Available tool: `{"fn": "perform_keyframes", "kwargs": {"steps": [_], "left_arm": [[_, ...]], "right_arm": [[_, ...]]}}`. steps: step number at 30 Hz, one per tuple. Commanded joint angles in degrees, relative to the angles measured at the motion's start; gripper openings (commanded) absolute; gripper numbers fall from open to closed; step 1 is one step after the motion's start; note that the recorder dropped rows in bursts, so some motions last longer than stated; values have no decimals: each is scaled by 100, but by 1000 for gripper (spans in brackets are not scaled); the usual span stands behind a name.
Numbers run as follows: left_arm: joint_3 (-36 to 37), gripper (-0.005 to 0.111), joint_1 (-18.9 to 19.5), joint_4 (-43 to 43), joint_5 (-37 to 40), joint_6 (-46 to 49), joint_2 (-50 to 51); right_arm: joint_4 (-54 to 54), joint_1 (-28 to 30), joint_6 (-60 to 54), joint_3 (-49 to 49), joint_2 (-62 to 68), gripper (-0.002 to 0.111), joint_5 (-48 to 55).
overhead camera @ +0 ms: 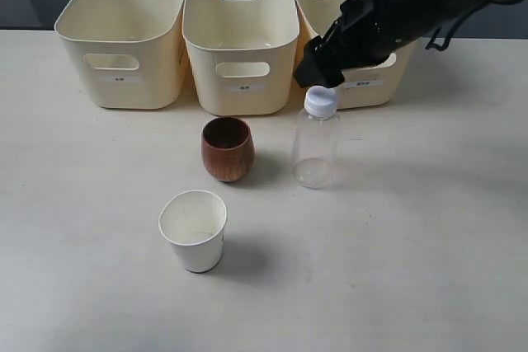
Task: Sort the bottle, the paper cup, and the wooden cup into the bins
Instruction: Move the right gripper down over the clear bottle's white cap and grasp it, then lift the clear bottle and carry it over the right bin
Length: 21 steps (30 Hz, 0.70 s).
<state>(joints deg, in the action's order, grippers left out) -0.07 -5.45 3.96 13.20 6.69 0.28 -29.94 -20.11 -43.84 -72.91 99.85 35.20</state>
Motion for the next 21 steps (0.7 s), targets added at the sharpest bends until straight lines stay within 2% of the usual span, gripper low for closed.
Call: {"fn": "perform_keyframes", "kwargs": {"steps": [1,21], "left_arm": [[7,0,-42,0,-32,-11,-28],[7,0,-42,0,-32,-11,-28]], "right_arm": [[-165,-5,-5,-38,21,78,93],[-193,-5,-30,-38,218,77,632]]}}
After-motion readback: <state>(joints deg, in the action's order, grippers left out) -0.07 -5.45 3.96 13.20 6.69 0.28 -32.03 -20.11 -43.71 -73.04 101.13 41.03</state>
